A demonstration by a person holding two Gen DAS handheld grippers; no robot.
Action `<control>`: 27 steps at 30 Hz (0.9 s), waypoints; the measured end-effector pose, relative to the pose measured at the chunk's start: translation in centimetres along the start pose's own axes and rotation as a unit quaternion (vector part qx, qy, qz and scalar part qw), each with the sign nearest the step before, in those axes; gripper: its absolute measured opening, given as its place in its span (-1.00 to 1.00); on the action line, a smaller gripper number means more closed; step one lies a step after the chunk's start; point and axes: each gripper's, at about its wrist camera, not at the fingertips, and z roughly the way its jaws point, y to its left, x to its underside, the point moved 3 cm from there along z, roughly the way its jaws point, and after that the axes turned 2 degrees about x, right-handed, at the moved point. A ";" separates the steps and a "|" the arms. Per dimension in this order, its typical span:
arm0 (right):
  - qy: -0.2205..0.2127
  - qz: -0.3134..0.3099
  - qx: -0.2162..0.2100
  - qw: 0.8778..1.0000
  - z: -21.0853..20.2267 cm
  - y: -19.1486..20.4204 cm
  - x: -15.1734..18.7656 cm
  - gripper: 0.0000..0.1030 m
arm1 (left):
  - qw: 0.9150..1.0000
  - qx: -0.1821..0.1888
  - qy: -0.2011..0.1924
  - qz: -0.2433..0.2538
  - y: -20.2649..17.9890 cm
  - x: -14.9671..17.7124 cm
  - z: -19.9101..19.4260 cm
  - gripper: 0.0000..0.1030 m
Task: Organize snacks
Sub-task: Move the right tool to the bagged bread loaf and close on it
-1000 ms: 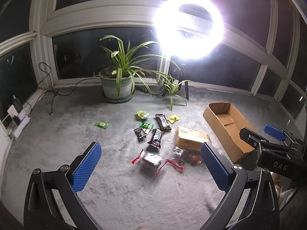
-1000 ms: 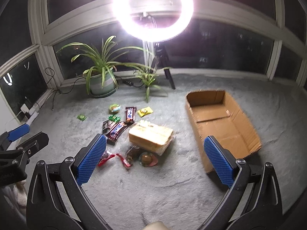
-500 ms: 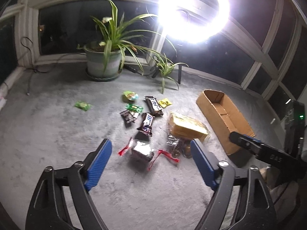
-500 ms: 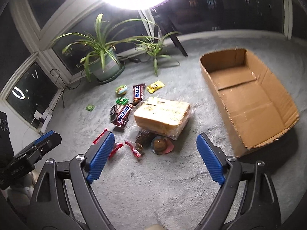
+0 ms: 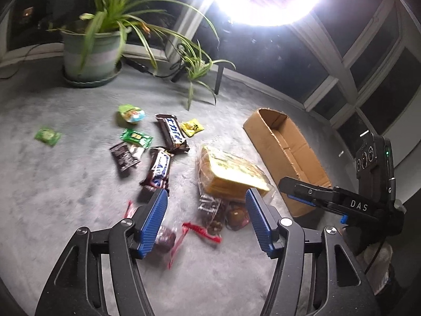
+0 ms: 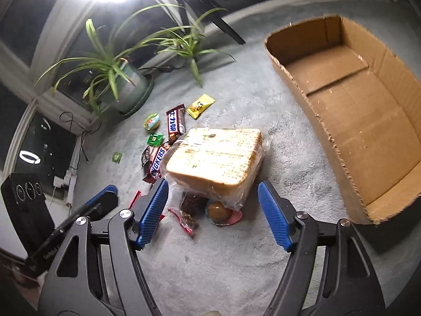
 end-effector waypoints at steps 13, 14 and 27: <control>0.032 0.033 0.009 0.999 3.5 -0.9 -1.7 0.44 | 0.997 0.020 0.047 0.053 -0.9 -0.7 5.1 0.08; 0.034 0.033 0.008 0.999 3.6 -0.9 -1.8 0.44 | 0.997 0.020 0.050 0.059 -0.9 -0.8 5.5 0.08; 0.058 0.042 0.004 0.997 5.5 -1.7 -2.4 0.29 | 0.991 0.016 0.071 0.109 -1.6 -1.2 8.2 -0.06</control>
